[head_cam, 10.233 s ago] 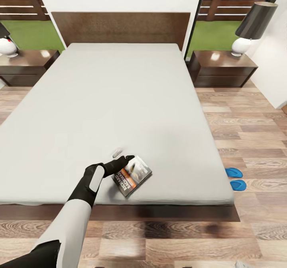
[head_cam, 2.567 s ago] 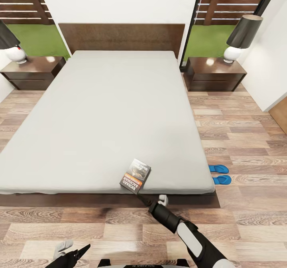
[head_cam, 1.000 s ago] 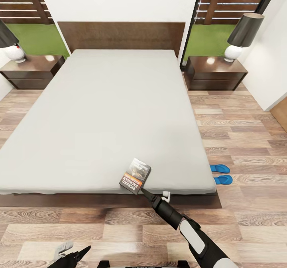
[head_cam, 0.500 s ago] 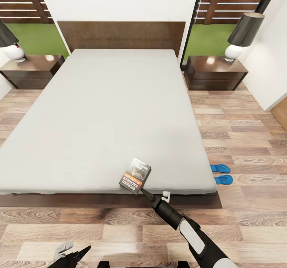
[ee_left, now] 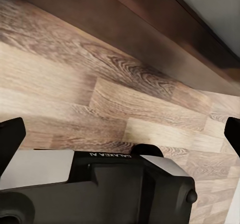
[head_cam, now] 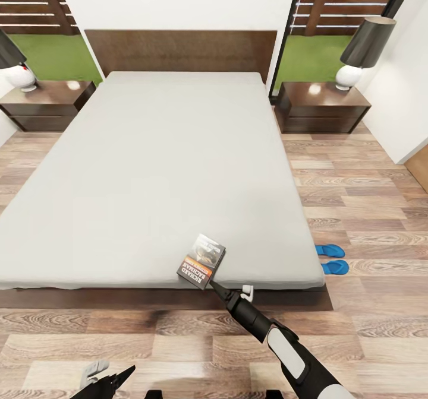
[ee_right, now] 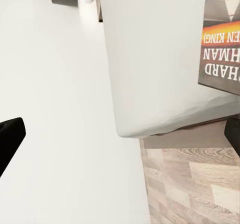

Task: In the bedroom, move the book from the bed onto either nightstand, and place the two sandals side by side next to the bed.

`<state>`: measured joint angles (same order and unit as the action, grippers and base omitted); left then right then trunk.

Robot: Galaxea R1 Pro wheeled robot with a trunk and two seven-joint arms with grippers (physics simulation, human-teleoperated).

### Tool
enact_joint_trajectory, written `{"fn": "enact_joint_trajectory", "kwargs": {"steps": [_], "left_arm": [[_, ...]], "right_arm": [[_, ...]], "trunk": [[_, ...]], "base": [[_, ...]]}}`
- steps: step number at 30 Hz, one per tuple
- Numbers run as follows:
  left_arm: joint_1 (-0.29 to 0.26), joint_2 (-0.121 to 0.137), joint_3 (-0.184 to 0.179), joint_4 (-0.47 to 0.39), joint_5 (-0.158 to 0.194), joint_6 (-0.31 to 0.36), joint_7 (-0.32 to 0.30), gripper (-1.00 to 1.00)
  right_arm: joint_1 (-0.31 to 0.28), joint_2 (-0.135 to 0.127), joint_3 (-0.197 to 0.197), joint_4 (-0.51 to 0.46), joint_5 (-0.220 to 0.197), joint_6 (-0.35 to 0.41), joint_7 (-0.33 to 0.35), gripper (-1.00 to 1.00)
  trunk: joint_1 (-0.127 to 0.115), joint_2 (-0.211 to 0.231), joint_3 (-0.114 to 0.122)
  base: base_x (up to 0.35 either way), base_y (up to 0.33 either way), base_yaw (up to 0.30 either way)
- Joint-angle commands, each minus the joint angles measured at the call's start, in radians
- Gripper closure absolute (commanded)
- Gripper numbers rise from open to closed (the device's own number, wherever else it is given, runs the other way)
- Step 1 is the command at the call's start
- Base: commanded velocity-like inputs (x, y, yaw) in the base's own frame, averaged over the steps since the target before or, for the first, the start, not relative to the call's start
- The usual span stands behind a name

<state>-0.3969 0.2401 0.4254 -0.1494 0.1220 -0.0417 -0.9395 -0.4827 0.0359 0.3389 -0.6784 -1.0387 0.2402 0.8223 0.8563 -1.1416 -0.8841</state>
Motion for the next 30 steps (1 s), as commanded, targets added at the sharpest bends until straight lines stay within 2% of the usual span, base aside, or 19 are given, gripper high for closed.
{"fn": "enact_joint_trajectory", "kwargs": {"steps": [1, 30], "left_arm": [[0.000, 0.001, -0.008, 0.001, 0.010, -0.004, -0.002, -1.00], [0.000, 0.002, -0.007, 0.001, 0.010, -0.003, -0.002, -1.00]], "right_arm": [[-0.001, 0.000, 0.002, 0.000, -0.011, 0.009, 0.001, -1.00], [-0.001, -0.002, 0.003, 0.010, -0.010, 0.011, 0.001, -1.00]], "trunk": [[0.000, 0.000, -0.001], [0.111, -0.203, -0.091]], "base": [[0.000, 0.000, 0.000], [0.000, 0.000, 0.000]]}}
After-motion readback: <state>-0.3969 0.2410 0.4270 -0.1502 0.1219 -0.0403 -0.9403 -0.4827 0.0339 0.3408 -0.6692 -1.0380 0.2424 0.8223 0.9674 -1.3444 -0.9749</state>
